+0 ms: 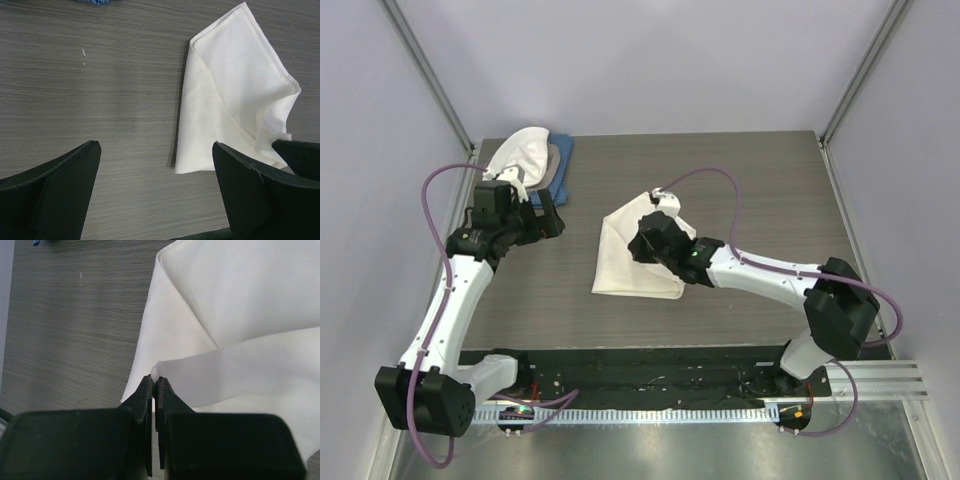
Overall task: Fold the napkin, place the utensils inside, and roll it up
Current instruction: Fold the napkin
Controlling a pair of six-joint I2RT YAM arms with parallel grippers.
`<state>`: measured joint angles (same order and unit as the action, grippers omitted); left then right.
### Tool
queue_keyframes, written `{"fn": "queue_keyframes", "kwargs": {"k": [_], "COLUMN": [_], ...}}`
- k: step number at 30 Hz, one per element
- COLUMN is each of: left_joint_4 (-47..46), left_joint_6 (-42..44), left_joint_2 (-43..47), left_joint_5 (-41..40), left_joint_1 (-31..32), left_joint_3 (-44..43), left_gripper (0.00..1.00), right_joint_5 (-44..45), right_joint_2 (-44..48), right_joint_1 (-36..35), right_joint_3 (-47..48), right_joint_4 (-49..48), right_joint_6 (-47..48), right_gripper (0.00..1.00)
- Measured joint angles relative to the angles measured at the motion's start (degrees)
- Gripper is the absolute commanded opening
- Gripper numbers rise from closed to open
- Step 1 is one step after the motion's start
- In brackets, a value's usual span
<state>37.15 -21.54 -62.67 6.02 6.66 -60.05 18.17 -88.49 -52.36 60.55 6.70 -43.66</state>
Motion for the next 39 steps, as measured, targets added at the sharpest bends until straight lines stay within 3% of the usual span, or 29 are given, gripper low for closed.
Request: {"fn": "queue_keyframes", "kwargs": {"k": [33,34,36,38,39], "left_joint_4": [0.02,0.0,0.02,0.0,0.0], "left_joint_6": [-0.02,-0.02,-0.02,-0.02,-0.02], "left_joint_2": [-1.4,-1.42,-1.51,-1.64,-1.75], "left_joint_5": [-0.39,-0.39,-0.39,-0.39,-0.39], "left_joint_1": [0.0,0.0,0.0,0.0,0.0], "left_joint_3": [0.0,0.0,0.0,0.0,0.0], "left_gripper": [1.0,1.0,1.0,1.0,1.0], "right_joint_5": [-1.55,-1.68,-2.08,-2.62,-2.99], "right_joint_2": [-15.1,-15.41,-15.93,-16.22,-16.26], "right_joint_1": [-7.85,-7.91,-7.96,-7.96,-7.96], "right_joint_3": [5.99,6.1,6.29,6.45,6.49], "right_joint_4": [-5.53,-5.57,-5.66,-5.92,-6.1], "right_joint_6": [1.49,1.53,1.77,2.23,2.82], "right_gripper": [0.02,0.05,0.3,0.43,0.58]}}
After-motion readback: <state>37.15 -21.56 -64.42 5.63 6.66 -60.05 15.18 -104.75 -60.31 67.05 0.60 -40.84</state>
